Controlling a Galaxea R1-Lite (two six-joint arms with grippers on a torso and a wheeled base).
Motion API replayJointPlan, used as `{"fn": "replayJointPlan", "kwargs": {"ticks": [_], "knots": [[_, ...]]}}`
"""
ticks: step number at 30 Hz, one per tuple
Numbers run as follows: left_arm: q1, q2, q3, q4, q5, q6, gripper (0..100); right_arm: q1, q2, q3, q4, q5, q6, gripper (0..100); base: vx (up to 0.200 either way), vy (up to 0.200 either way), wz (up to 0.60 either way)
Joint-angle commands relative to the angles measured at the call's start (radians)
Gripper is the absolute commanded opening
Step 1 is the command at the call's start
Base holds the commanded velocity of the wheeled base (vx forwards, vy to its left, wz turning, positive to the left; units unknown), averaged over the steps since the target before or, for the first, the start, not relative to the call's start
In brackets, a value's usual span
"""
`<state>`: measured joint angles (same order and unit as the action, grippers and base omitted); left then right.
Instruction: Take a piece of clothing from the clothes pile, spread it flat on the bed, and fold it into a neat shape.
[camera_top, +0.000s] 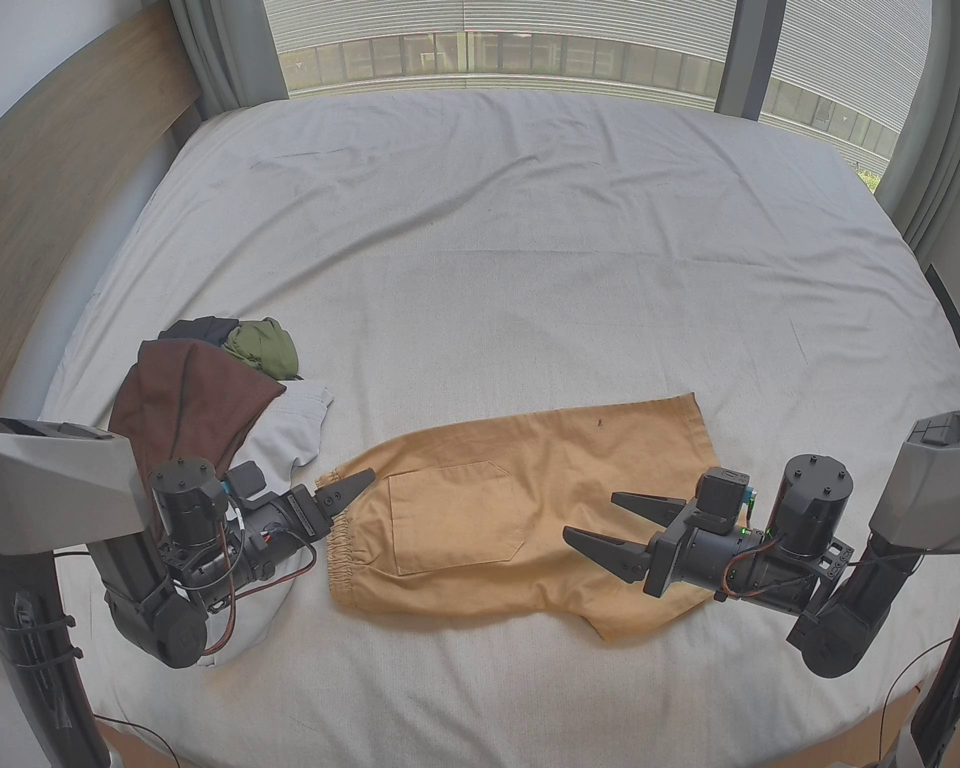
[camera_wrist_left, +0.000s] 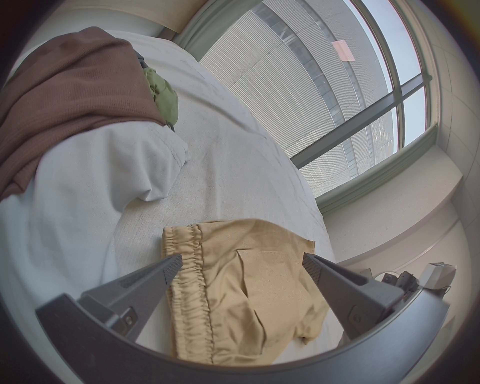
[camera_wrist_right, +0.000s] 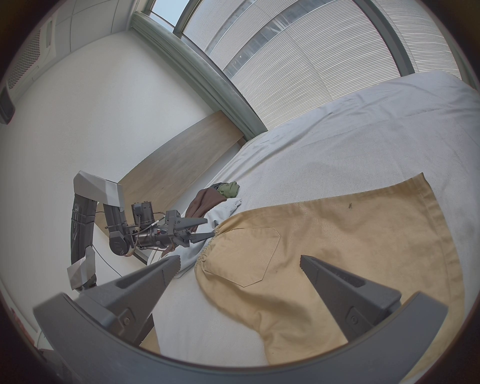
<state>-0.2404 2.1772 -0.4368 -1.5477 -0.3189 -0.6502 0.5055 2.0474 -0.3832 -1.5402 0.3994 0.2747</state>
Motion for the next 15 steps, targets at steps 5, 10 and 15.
{"fn": "replayJointPlan", "kwargs": {"ticks": [5, 10, 15], "knots": [[-0.005, -0.077, 0.105, 0.0, -0.009, -0.019, 100, -0.002, 0.002, 0.001, 0.0, -0.001, 0.0, 100, 0.0, 0.0, 0.0], [-0.028, -0.063, 0.173, 0.0, -0.006, -0.016, 100, -0.005, 0.003, 0.001, 0.0, -0.002, -0.002, 100, 0.0, 0.0, 0.0], [-0.026, -0.033, 0.198, -0.002, -0.006, -0.016, 100, 0.001, 0.003, 0.003, 0.0, -0.002, -0.002, 100, 0.0, 0.0, 0.0]]}}
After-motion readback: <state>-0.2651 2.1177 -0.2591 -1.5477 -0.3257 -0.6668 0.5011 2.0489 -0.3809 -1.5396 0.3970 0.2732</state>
